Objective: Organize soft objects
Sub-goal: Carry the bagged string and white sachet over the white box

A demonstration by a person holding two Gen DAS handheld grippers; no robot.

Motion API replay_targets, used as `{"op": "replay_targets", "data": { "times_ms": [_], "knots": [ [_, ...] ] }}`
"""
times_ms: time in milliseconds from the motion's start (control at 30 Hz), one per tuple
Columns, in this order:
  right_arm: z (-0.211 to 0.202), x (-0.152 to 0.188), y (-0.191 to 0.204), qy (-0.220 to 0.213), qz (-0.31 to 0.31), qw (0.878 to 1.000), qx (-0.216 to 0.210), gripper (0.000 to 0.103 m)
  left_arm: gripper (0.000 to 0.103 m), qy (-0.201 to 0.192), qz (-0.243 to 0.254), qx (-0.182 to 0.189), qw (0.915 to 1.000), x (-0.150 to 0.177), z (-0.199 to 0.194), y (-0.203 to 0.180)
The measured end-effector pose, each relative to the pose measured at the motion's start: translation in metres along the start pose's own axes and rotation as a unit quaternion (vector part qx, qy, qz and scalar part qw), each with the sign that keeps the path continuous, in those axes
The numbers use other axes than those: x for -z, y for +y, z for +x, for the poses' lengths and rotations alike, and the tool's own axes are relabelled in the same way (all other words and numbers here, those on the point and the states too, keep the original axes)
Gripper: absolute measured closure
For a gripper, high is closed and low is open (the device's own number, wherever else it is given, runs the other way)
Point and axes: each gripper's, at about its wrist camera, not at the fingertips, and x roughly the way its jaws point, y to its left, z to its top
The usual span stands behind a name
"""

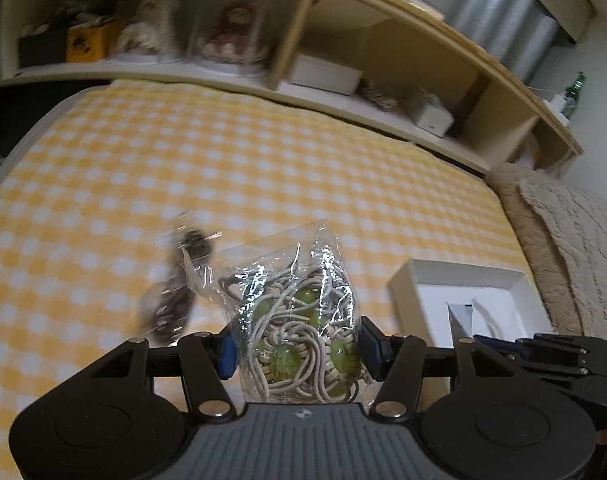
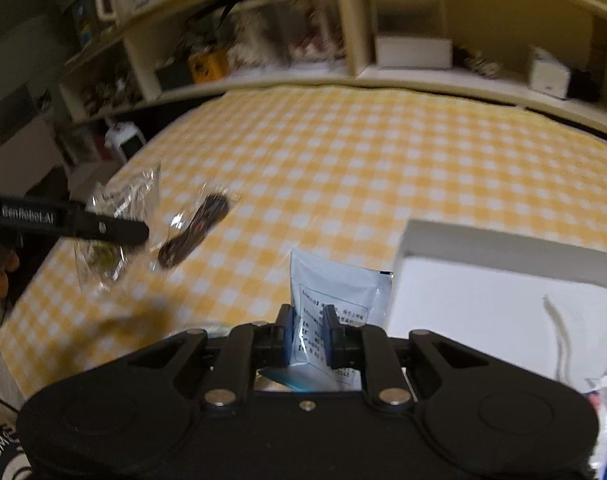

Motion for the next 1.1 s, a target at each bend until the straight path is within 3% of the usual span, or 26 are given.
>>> {"op": "replay_targets", "data": {
  "times_ms": [600, 800, 1100],
  "knots": [
    [-0.062, 0.011, -0.106, -0.082, 0.116, 0.988, 0.053, 0.088, 0.045, 0.004, 0.087, 0.071, 0.9937, -0.013, 0.042, -0.133],
    [-0.070, 0.020, -0.133, -0.099, 0.159, 0.980, 0.068, 0.088, 0.045, 0.024, 0.121, 0.084, 0.9889, -0.011, 0.081, -0.170],
    [-0.055, 0.026, -0.156, -0.080, 0.191, 0.976, 0.064, 0.094, 0.045, 0.062, 0.150, 0.077, 0.9838, -0.006, 0.149, -0.196]
  ]
}}
